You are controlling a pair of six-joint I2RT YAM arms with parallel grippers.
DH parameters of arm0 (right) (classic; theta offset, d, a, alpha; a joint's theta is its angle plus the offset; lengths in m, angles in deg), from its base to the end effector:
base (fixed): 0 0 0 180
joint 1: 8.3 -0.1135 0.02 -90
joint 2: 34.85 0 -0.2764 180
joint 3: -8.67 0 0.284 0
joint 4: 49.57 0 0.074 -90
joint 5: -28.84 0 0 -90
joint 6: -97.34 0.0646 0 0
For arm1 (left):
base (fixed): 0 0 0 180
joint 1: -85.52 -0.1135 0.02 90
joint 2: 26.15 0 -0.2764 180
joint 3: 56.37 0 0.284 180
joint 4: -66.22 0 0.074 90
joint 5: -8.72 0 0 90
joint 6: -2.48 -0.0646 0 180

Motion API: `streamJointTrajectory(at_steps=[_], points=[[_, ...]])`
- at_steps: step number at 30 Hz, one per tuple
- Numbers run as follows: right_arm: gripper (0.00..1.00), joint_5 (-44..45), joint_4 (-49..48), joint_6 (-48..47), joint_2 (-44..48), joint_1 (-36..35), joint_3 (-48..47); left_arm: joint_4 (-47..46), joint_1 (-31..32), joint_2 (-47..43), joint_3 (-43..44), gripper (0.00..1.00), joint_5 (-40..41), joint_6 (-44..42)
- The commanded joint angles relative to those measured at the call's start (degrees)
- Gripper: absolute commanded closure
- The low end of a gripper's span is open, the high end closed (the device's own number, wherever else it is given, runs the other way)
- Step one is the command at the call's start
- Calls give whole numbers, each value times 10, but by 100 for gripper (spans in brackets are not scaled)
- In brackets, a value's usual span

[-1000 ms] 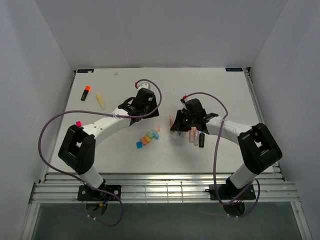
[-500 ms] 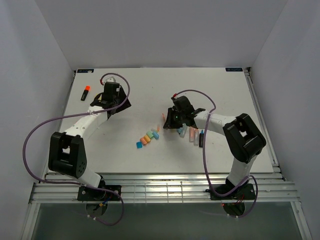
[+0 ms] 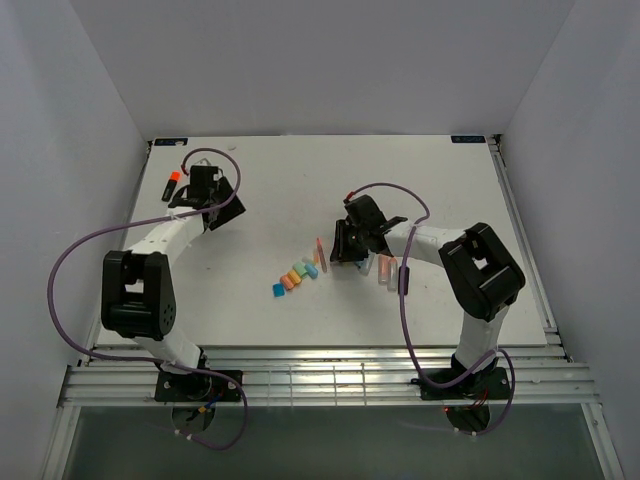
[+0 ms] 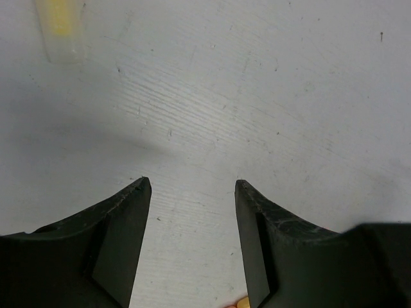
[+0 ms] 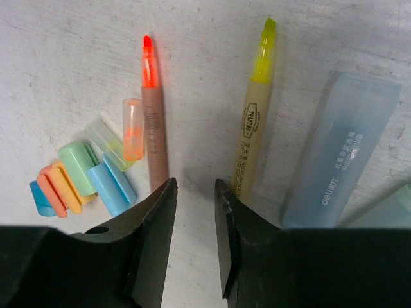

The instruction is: Open the pen caps

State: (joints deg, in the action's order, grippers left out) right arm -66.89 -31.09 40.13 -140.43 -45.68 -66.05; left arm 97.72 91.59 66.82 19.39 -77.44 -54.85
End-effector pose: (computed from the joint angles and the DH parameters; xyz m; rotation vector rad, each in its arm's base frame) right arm 0.3363 0.2650 0.1292 -0.1488 2.5368 0.6451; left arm 0.3952 -0.0377 0.2015 -0.5891 2.3587 -0.2269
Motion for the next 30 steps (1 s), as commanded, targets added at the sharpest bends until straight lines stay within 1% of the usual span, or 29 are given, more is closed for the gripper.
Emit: streamJointTrajectory(at_steps=[1, 4, 7, 11, 15, 18, 19, 20, 25, 30], points=[[63, 9, 9, -15, -2, -3, -21, -12, -10, -2, 9, 34, -4, -5], [62, 13, 16, -27, 7, -6, -21, -16, -18, 4, 7, 34, -1, -6], [62, 18, 22, -42, 36, -8, -19, -21, -30, 10, 6, 33, 0, -9], [61, 14, 39, -58, 96, -16, -9, -20, -40, 27, 19, 33, 9, -16], [61, 13, 48, -68, 145, -32, 19, -14, -53, 56, 51, 33, 35, -27], [61, 1, 51, -77, 176, -36, 42, -10, -60, 98, 73, 33, 56, -35], [61, -4, 54, -79, 183, -37, 46, -8, -82, 108, 87, 34, 58, -36], [61, -7, 58, -84, 195, -37, 54, -8, -85, 125, 92, 34, 66, -35], [60, -26, 60, -100, 223, -37, 77, -23, -101, 162, 118, 35, 88, -35], [60, -37, 52, -113, 248, -37, 107, -14, -105, 218, 182, 35, 111, -58]])
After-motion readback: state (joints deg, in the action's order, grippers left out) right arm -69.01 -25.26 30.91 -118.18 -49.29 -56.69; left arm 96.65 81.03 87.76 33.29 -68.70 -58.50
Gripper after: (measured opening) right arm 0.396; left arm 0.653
